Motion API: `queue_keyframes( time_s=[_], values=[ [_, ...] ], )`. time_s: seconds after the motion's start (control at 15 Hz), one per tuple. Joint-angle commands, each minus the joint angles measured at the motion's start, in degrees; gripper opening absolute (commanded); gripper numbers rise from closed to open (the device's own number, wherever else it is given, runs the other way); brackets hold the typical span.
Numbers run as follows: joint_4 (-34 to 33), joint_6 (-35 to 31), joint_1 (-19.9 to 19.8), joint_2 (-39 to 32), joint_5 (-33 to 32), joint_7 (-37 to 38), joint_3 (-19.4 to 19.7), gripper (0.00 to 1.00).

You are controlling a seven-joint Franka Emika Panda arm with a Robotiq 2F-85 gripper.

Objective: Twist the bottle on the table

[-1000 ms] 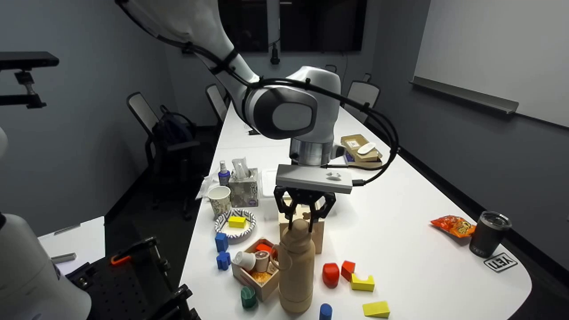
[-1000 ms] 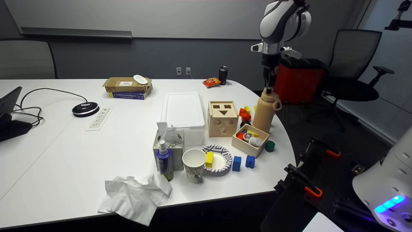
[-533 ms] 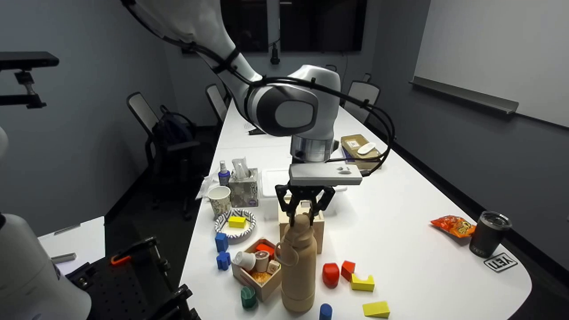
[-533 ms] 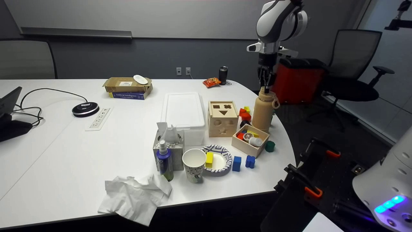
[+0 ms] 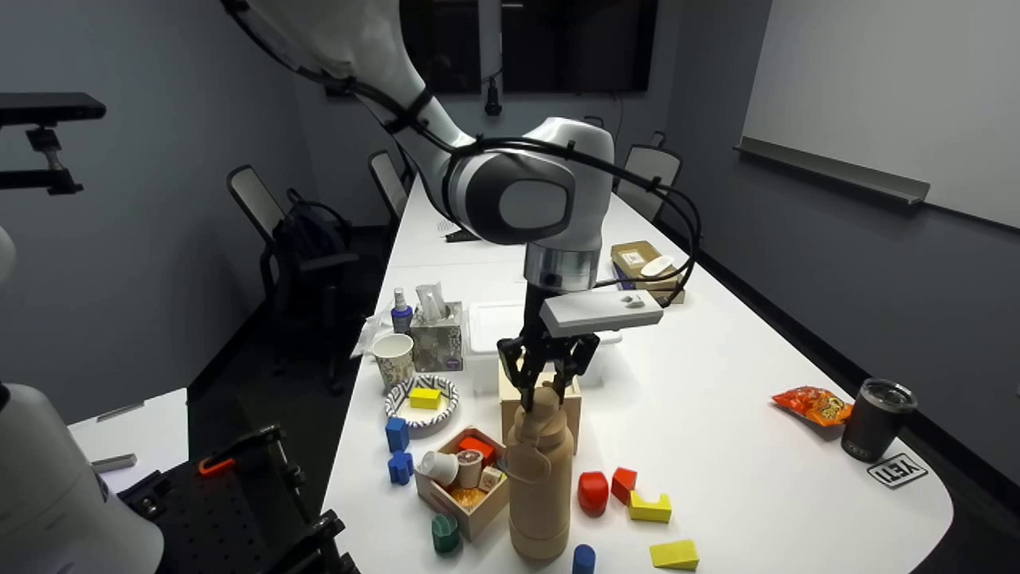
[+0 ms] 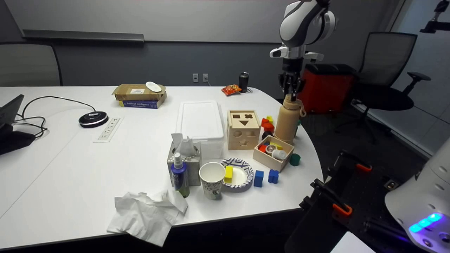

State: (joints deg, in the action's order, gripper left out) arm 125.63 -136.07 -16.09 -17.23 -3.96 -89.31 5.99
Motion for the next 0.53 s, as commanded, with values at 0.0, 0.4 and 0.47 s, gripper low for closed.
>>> queue_keyframes(
  time_s=[0.0,0.4,0.47],
  values=[
    [0.18,1.47,-0.08,-2.26,-1.70,-4.46,0.06,0.21],
    [0.08,1.09,0.06,-2.45,-2.64,-8.11,0.00,0.21],
    [0.02,1.14,0.11,-2.49,-2.51,-8.27,-0.06,0.21]
  ],
)
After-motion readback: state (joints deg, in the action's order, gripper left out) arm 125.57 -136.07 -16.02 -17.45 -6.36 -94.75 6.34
